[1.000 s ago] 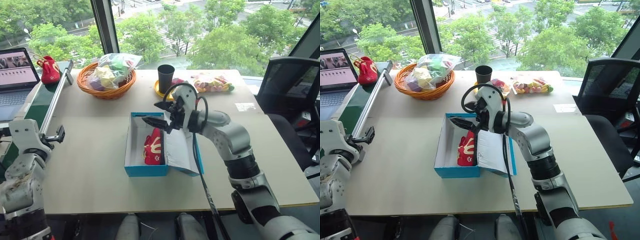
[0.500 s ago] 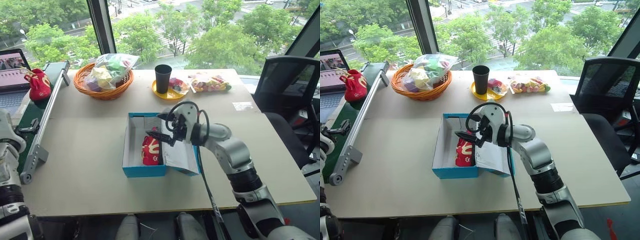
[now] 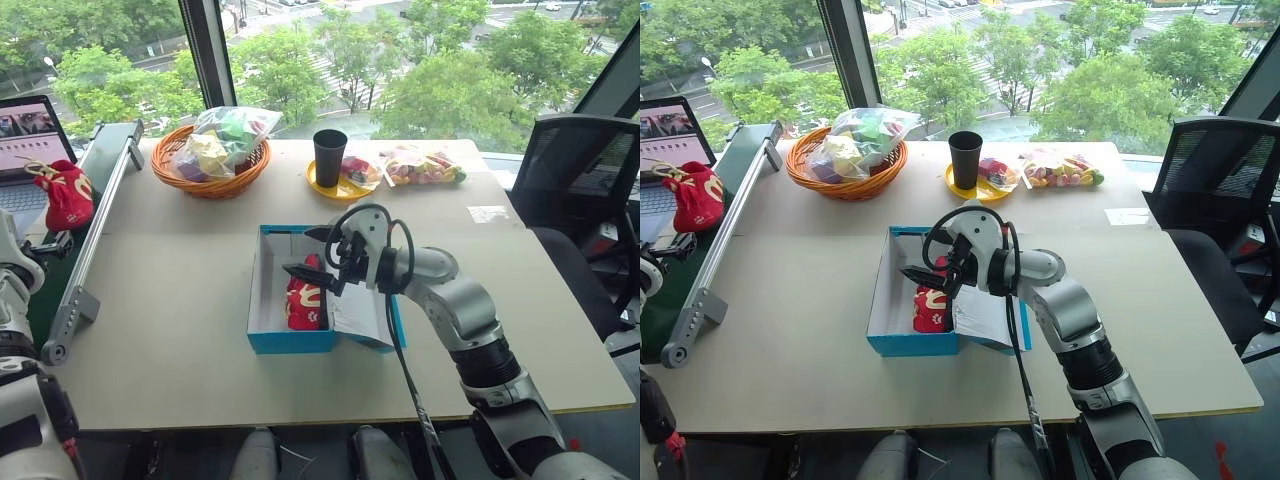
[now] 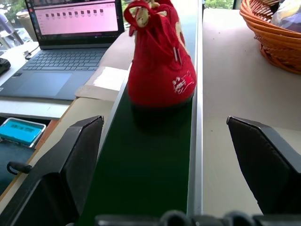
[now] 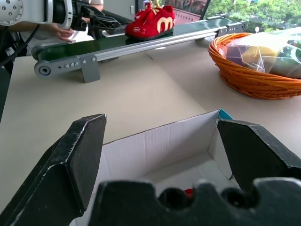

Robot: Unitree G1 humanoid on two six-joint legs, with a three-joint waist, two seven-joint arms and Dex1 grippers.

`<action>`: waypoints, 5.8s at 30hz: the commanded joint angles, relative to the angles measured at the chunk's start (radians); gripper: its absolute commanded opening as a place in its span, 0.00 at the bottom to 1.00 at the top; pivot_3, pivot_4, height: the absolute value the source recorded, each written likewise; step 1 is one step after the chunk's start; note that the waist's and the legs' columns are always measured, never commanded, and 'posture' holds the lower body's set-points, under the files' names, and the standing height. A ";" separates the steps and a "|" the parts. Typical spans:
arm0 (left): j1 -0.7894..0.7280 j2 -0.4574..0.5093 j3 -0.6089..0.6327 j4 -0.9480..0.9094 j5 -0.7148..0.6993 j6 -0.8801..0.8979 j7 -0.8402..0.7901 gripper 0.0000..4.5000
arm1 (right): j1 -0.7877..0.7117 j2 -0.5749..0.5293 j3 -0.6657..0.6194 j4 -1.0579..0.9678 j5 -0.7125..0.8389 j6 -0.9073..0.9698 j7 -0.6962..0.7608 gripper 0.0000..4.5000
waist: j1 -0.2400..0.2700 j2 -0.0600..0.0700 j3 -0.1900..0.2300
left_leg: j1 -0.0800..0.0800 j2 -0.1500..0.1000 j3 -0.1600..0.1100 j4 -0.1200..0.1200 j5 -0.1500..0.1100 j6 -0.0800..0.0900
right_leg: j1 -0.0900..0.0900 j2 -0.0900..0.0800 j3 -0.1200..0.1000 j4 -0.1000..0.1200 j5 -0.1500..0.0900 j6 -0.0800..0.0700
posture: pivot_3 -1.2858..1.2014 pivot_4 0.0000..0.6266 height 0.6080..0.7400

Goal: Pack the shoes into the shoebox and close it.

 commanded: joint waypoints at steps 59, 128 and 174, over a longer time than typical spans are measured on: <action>-0.187 -0.565 -0.449 -1.314 -0.147 0.769 0.066 0.04 | -0.208 0.110 -0.629 0.082 0.753 0.411 -0.844 1.00 | -0.025 -0.004 0.007 | -0.016 -0.001 0.001 0.001 0.005 0.001 | -0.015 -0.001 0.001 0.003 0.004 0.001 | 0.52 0.24 0.96; 0.169 -0.056 -0.422 -1.362 -0.124 0.692 -0.328 0.99 | -0.418 0.151 -0.433 0.148 0.730 0.881 -0.928 0.07 | -0.016 -0.001 0.008 | -0.016 -0.001 0.000 0.002 0.006 0.003 | -0.016 -0.001 0.001 0.006 0.004 0.000 | 0.52 0.24 0.96; 0.649 -0.036 -0.180 -1.747 -0.323 0.793 -0.338 0.99 | -0.375 0.430 -0.597 0.301 0.365 1.045 -0.942 0.07 | -0.022 -0.001 0.008 | -0.016 0.000 0.000 0.003 0.006 0.003 | -0.015 0.000 0.001 0.006 0.004 0.000 | 0.52 0.24 0.96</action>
